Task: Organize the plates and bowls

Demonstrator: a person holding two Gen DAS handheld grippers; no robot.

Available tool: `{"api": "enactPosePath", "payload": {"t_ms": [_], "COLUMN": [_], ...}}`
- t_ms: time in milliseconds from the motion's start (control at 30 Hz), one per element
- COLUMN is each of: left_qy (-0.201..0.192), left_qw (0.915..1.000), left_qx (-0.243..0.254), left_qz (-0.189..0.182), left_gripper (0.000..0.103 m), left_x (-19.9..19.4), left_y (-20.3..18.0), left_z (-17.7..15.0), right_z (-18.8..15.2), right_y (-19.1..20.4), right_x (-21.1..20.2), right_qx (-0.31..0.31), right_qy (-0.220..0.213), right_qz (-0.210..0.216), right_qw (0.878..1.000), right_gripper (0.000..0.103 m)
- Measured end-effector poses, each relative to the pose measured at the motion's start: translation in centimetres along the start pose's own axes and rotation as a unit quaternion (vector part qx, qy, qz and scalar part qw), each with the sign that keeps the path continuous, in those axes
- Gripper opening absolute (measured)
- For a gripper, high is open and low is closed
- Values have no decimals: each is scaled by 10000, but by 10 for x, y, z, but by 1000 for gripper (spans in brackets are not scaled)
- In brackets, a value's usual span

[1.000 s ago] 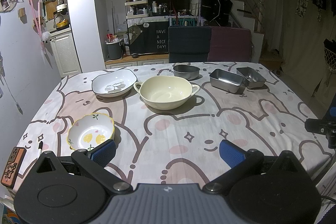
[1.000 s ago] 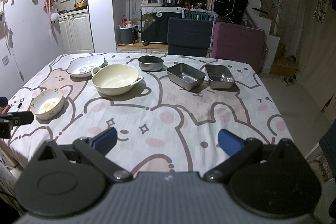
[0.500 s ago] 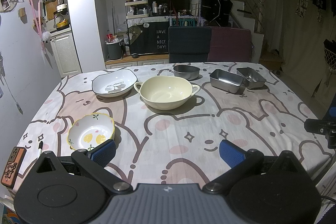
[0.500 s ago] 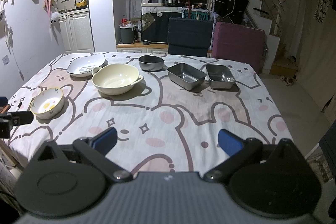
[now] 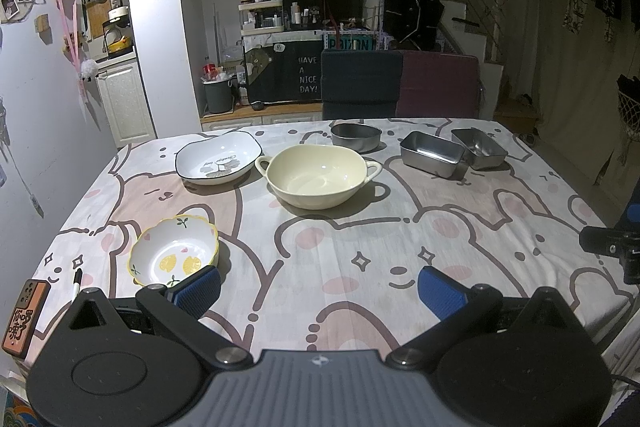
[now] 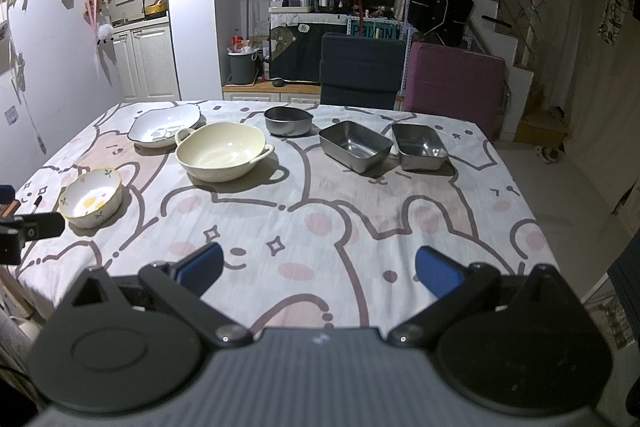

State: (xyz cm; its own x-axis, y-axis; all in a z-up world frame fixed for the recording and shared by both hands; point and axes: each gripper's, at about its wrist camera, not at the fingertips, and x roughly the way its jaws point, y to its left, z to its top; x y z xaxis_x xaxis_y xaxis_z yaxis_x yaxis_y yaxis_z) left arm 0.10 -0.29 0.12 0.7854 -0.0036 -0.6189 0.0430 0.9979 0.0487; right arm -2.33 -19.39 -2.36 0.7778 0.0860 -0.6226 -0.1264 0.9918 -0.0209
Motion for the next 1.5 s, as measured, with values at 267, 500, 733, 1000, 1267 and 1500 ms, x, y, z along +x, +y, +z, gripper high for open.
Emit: {"api": "enactPosePath", "payload": {"t_ms": [267, 500, 733, 1000, 1267, 1500], "left_qy": [76, 204, 346, 503, 542, 618], "left_qw": [9999, 9995, 9985, 9963, 9940, 9882], "left_qx": [-65, -245, -350, -567, -742, -1058], "left_qz": [30, 78, 251, 401, 591, 925], "left_gripper": [103, 103, 103, 103, 103, 103], "left_x": [6, 37, 75, 114, 146, 175], "left_y": [2, 11, 18, 30, 48, 72], "left_z": [11, 23, 40, 58, 86, 106], "right_z": [4, 14, 32, 53, 80, 109], "right_y": [0, 3, 10, 23, 44, 52], "right_x": [6, 20, 53, 92, 120, 149], "right_qx": [8, 29, 32, -82, -466, -431], "right_qy": [19, 41, 181, 366, 324, 403], "right_qz": [-43, -11, 138, 201, 313, 489], "right_qw": [10000, 10000, 9997, 9991, 9979, 9971], "right_gripper": [103, 103, 103, 103, 103, 103]}}
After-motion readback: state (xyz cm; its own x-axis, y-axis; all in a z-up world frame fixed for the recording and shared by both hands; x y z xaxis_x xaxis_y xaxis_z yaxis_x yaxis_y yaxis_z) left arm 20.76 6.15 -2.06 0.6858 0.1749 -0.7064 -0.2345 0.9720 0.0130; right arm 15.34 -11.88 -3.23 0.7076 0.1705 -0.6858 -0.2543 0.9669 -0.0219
